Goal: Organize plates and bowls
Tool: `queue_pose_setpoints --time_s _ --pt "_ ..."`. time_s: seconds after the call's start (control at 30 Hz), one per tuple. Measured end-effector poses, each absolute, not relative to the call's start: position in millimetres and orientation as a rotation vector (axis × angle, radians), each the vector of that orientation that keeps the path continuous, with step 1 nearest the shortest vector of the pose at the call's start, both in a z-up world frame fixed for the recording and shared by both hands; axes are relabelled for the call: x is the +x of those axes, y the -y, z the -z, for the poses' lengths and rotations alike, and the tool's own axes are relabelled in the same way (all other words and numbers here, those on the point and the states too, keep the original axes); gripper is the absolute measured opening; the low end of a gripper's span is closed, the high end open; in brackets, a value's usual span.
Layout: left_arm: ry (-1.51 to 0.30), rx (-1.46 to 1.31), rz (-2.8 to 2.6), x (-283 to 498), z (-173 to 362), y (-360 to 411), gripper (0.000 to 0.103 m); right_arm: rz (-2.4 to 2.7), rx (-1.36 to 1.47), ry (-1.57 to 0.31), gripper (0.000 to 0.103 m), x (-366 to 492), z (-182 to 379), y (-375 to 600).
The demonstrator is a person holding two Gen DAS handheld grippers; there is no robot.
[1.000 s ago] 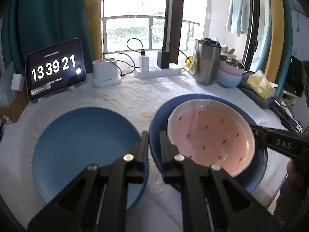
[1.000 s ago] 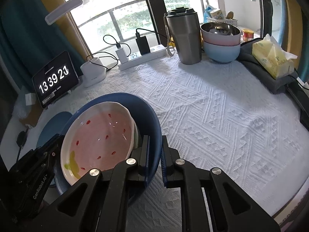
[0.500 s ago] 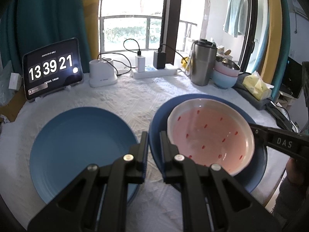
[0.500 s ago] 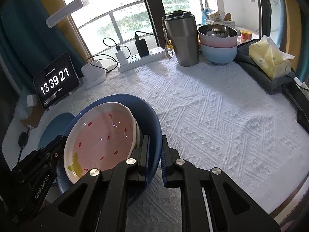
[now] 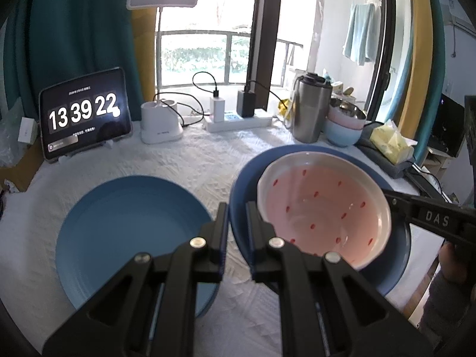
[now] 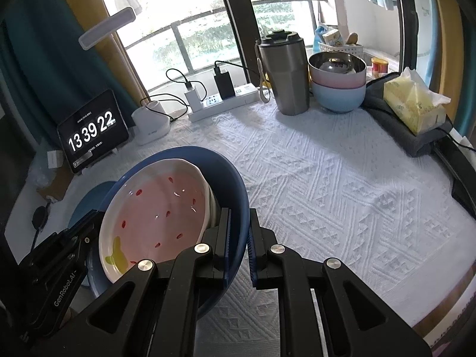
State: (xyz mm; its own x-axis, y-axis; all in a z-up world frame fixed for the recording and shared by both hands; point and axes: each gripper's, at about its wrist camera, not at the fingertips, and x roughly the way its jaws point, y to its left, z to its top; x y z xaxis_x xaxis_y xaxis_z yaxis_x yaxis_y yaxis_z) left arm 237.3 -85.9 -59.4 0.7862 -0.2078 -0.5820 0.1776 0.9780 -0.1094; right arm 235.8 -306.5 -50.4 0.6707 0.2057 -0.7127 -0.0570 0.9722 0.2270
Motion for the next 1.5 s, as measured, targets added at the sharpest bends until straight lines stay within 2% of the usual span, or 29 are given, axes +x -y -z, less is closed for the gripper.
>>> queue_pose_setpoints --time_s 0.9,1.5 --pt "-0.585 -0.097 0.17 232.4 35.9 39.2 0.009 -0.195 0.143 -0.776 0.013 242.2 18.7 263.0" --pt "-0.577 -0.137 0.108 230.5 35.1 -11.8 0.009 -0.252 0.096 -0.788 0.013 254.4 16.7 208.9"
